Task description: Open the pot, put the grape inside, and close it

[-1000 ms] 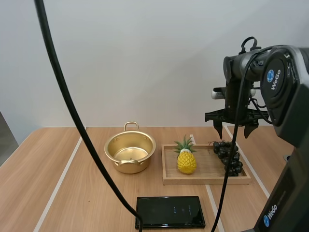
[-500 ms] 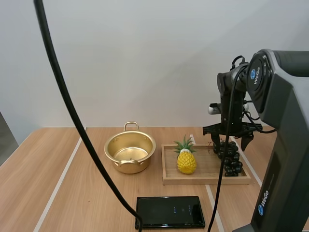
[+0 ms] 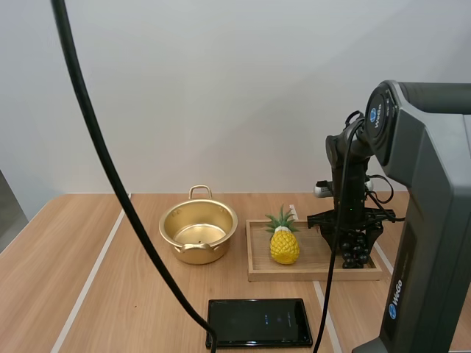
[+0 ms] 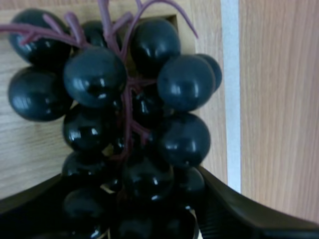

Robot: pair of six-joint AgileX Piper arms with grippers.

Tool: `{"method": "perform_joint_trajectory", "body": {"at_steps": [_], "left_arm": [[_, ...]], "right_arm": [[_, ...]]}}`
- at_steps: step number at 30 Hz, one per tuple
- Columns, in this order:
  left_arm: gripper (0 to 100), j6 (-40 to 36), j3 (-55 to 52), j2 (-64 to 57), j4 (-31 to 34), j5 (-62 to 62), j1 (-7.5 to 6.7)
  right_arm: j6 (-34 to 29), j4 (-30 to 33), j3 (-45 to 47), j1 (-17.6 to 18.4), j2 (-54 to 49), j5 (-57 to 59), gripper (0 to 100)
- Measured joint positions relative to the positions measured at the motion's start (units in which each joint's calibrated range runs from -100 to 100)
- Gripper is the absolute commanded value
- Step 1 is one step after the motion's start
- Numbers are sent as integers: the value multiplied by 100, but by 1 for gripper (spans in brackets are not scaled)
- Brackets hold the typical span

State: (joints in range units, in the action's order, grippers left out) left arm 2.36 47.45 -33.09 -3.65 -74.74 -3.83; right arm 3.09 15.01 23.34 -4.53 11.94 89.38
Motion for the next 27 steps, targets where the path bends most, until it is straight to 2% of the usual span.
{"method": "perform_joint_trajectory", "body": {"at_steps": [1,2,3,5,6,16,27], "left_arm": [[0,0,0,0,0,0,0],[0,0,0,0,0,0,0],[0,0,0,0,0,0,0],[0,0,0,0,0,0,0],[0,0,0,0,0,0,0],[0,0,0,0,0,0,0],[0,0,0,0,0,-18,0]], "right_arm": [[0,16,0,0,5,0,100],[0,41,0,0,5,0,96],[0,65,0,0,5,0,69],[0,205,0,0,18,55,3],[0,297,12,0,16,76,0],[-45,378,21,0,-303,248,0],[-40,234,-876,0,-1466,503,0]]}}
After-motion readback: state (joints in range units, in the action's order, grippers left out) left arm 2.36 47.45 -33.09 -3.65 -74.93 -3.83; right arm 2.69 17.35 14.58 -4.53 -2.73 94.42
